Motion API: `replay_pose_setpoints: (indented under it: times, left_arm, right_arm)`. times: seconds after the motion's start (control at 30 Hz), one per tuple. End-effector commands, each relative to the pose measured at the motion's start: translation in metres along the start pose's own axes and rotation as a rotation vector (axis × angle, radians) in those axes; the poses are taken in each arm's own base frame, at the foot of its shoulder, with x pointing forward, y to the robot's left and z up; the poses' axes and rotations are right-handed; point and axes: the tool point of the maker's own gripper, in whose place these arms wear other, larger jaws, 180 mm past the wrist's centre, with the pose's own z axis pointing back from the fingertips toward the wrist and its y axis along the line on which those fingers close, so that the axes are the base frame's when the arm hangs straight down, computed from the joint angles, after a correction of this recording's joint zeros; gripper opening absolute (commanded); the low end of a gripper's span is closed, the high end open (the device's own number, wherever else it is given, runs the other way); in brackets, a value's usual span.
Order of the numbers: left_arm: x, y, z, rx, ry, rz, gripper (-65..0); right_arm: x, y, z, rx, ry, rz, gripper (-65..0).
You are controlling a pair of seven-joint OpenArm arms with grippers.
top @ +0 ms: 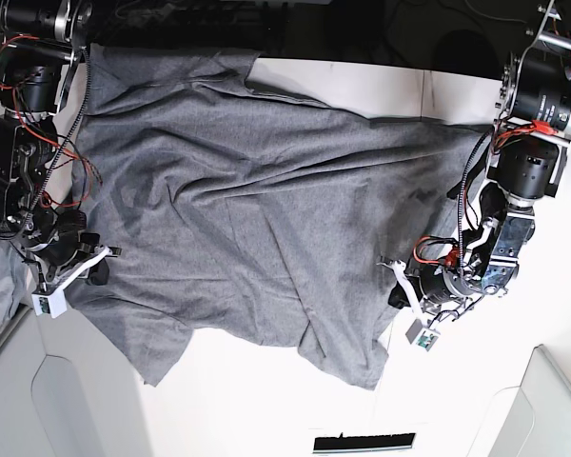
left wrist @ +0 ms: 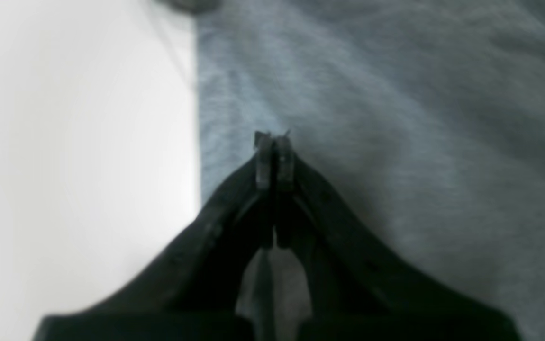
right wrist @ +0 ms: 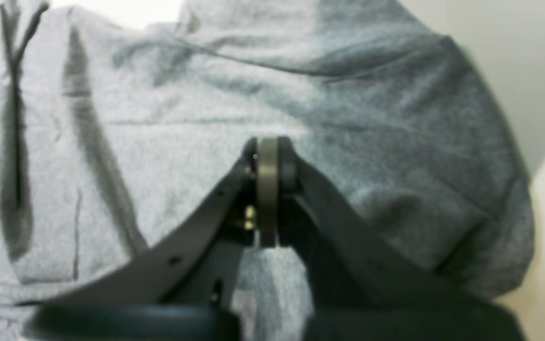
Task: Layout the t-shirt on the table in an organized manner, then fold the t-shirt properly
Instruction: 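Pull the shirt edges apart with both grippers to flatten it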
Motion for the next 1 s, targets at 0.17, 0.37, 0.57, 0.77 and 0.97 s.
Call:
replay_pose_setpoints:
  times: [0.17, 0.37, 0.57, 0.77, 0.97]
  left_arm:
    - [-0.027, 0.030, 0.004, 0.061, 0.093, 0.025, -65.0]
    - [-0.081, 0.065, 0.030, 0.119, 0.245, 0.041, -65.0]
    - [-0.119, 0.088, 0.059, 0.109, 0.312, 0.058, -65.0]
    - [-0.127, 0.095, 0.076, 0.055, 0.292, 0.112, -65.0]
    - [-0.127, 0.122, 0.091, 0.124, 0.300, 0.109, -65.0]
  right_arm:
    - [-0.006, 0.000, -0.013, 0.040, -0.021, -0.014, -65.0]
    - [-0.051, -0.012, -0.022, 0.014, 0.085, -0.005, -65.0]
    - [-0.048, -0.034, -0.015, -0.015, 0.085, -0.018, -65.0]
    - [-0.017, -0.031, -0.012, 0.042, 0.002, -0.056, -65.0]
    - [0.002, -0.028, -0.011, 0.047, -0.034, -0.040, -65.0]
